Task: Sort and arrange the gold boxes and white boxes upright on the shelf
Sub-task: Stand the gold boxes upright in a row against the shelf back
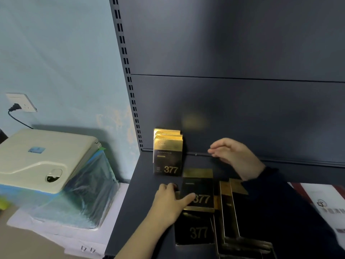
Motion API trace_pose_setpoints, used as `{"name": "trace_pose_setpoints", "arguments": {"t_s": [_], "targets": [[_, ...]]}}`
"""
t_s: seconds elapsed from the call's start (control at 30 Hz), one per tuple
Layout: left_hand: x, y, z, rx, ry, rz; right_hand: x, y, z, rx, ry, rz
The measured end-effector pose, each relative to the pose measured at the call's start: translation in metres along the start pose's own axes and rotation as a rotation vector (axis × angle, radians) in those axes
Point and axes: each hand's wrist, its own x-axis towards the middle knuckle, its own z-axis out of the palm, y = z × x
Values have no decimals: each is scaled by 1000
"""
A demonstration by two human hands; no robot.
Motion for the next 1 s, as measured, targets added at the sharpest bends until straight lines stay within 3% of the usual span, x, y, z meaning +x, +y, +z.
{"name": "trace_pose_setpoints", "arguments": {"t_s": [0.07,0.2,0.37,0.43,0.6,0.73,0.9,1.0], "targets": [[0,3,-5,-16,-66,-18,-13,5,-17,-100,60,-14],[-1,-2,-17,-424,-216,-25,-37,22,-37,-44,169,-11],[4,-21,-21,-841,-83,0,-52,44,-41,118,237,-67],[10,-27,-29,-891,26,1,-54,51,-43,136,270,-70],[34,-31,-42,-554,359,-17,-62,47,-40,183,240,-120],[32,-28,-35,-323,557,26,-69,48,-46,-33,280,-109],[-4,-20,-12,-288,450,84,-87,64,-52,-204,387,21],[-28,-20,4,-28,271,80,-99,79,-54,-186,376,118]]}}
